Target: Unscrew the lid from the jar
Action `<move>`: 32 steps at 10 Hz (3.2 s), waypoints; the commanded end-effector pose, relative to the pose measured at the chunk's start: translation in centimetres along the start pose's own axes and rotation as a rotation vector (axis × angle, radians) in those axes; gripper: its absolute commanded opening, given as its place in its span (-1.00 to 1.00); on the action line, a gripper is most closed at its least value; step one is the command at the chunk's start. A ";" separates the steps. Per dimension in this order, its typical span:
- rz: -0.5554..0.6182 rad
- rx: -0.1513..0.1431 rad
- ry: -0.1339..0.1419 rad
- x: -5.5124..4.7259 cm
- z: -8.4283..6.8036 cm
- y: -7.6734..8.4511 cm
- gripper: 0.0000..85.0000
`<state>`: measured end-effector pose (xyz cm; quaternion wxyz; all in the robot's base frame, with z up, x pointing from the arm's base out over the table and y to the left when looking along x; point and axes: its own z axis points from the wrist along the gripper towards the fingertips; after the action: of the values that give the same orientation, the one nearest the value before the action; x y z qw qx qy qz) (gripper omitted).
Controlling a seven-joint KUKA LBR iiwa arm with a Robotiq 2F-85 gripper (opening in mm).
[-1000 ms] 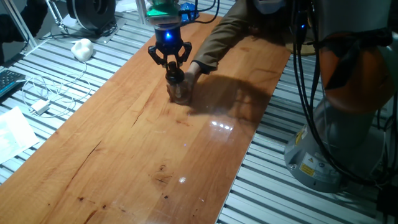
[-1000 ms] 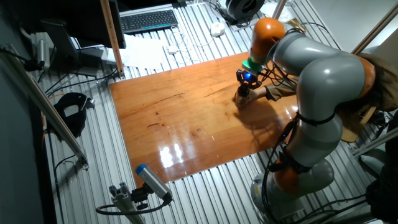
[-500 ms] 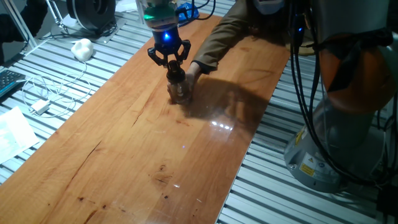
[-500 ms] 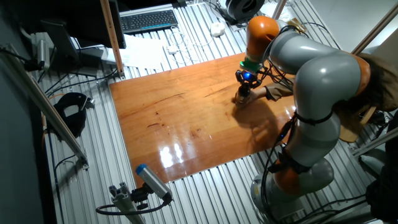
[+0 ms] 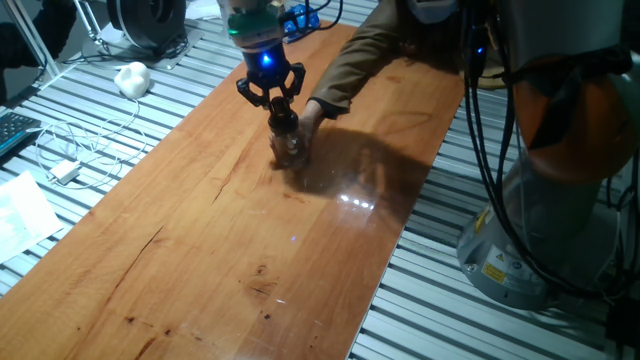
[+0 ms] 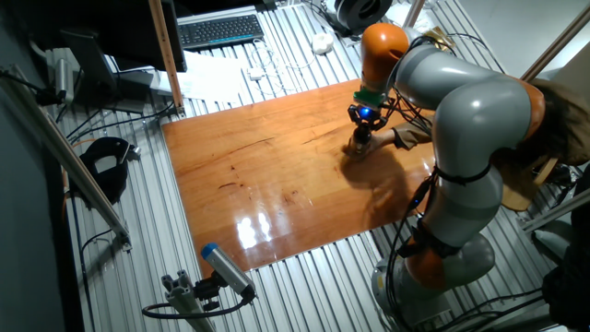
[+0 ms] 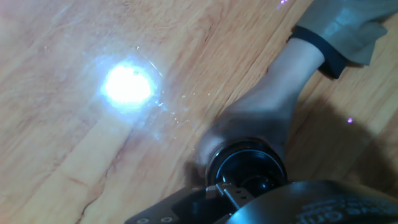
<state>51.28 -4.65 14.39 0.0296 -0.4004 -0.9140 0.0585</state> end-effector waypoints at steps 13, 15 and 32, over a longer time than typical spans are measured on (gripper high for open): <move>0.148 -0.045 0.004 0.2 0.5 0.4 1.00; 0.186 -0.063 0.036 0.1 0.4 0.3 1.00; 0.513 -0.029 0.047 1.3 1.9 -0.4 1.00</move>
<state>49.93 -4.08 12.45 0.0288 -0.6212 -0.7820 0.0423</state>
